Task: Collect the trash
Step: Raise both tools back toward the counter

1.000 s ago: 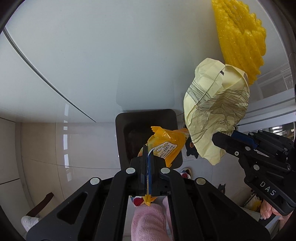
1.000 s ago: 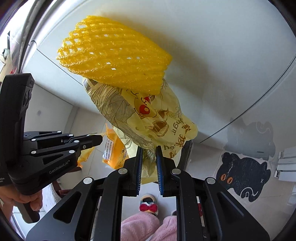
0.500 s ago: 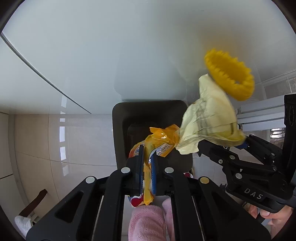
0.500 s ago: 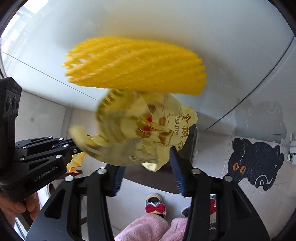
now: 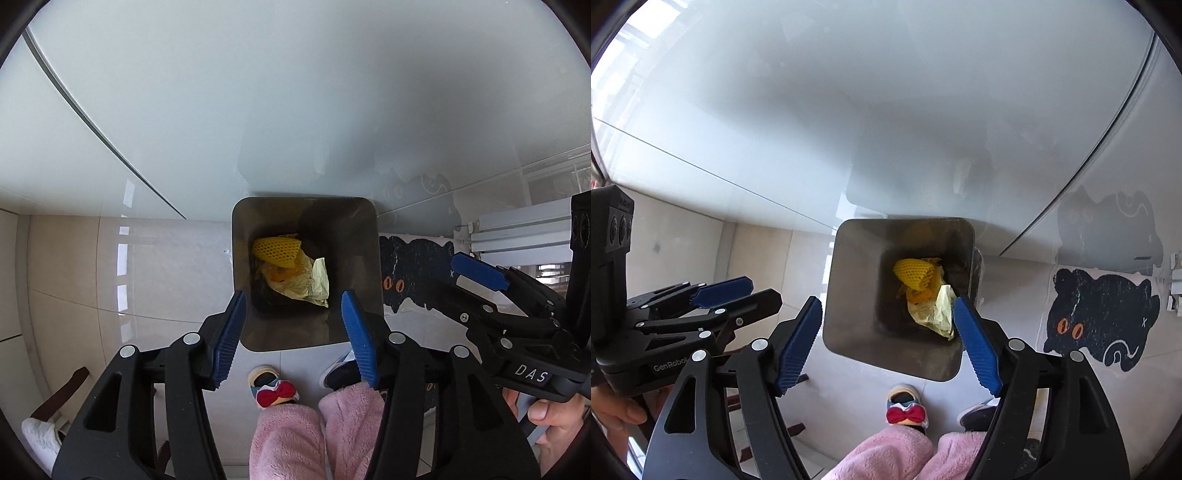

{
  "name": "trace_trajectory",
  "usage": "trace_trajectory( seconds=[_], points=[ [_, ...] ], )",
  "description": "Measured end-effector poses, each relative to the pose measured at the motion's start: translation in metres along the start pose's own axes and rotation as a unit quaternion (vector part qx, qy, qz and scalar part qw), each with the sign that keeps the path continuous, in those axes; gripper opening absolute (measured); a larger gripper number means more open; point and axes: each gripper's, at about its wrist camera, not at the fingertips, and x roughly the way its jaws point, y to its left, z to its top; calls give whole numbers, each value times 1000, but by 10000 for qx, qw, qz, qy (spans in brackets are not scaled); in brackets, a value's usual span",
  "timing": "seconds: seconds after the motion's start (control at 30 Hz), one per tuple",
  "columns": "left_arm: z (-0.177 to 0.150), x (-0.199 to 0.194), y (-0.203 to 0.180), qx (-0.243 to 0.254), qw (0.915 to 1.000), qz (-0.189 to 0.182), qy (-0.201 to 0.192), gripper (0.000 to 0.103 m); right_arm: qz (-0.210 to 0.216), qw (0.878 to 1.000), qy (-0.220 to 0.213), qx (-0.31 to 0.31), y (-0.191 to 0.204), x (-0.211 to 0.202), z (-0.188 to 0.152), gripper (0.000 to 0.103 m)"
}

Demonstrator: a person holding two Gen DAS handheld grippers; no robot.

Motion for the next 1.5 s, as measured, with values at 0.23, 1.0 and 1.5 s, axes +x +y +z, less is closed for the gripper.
trace_trajectory(
  seconds=[0.23,1.0,1.5],
  points=[
    [-1,-58,-4,-31,9995,-47,-321,59,-60,9997,-241,-32,10,-60,4,77],
    [27,-297,-47,160,9806,-346,-1923,67,-152,9776,-2082,-268,64,-305,52,85],
    [75,-310,-65,125,9739,-312,-2243,66,-241,9688,-2394,-598,57,-324,108,85]
  ],
)
